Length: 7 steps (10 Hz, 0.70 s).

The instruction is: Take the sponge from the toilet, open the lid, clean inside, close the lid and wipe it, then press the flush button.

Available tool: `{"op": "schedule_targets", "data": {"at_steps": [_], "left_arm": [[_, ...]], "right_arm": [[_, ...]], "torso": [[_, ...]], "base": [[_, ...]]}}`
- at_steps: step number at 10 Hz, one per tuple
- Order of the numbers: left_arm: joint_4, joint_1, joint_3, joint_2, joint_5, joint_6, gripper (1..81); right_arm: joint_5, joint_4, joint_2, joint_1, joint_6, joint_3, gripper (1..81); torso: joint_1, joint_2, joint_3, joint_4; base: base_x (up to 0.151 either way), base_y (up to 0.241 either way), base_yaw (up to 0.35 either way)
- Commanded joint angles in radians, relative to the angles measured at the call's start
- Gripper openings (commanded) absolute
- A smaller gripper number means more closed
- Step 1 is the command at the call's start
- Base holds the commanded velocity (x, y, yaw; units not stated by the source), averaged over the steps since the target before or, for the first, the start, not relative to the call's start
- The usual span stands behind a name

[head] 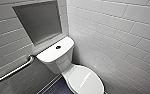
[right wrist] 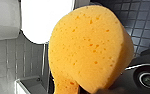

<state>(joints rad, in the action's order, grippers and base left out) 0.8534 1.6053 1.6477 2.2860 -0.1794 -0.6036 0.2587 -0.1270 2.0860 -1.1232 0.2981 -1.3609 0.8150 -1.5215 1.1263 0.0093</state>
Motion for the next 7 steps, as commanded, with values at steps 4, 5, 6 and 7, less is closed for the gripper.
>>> {"op": "schedule_targets", "data": {"at_steps": [4, 5, 6, 7], "left_arm": [[0.049, 0.028, -0.014, 0.026, 0.054, 0.002, 81.1], [0.053, 0.028, -0.002, 0.038, 0.063, 0.002, 81.1], [0.053, 0.028, 0.017, 0.052, 0.072, 0.002, 81.1], [0.053, 0.028, 0.030, 0.063, 0.074, 0.002, 81.1]], "right_arm": [[-0.294, 0.001, 0.018, 0.412, 0.102, 0.008, 1.0], [-0.360, 0.001, 0.053, 0.479, 0.125, -0.006, 1.0], [-0.416, 0.003, 0.092, 0.556, 0.153, -0.030, 1.0], [-0.459, 0.003, 0.131, 0.616, 0.174, -0.067, 1.0]], "torso": [[0.048, -0.087, 0.076, 0.000], [0.053, -0.093, 0.063, 0.000], [0.057, -0.101, 0.040, 0.000], [0.058, -0.101, 0.056, 0.000]], "base": [[0.000, 0.000, 0.000], [0.000, 0.000, 0.000], [0.000, 0.000, 0.000], [0.000, 0.000, 0.000]]}}
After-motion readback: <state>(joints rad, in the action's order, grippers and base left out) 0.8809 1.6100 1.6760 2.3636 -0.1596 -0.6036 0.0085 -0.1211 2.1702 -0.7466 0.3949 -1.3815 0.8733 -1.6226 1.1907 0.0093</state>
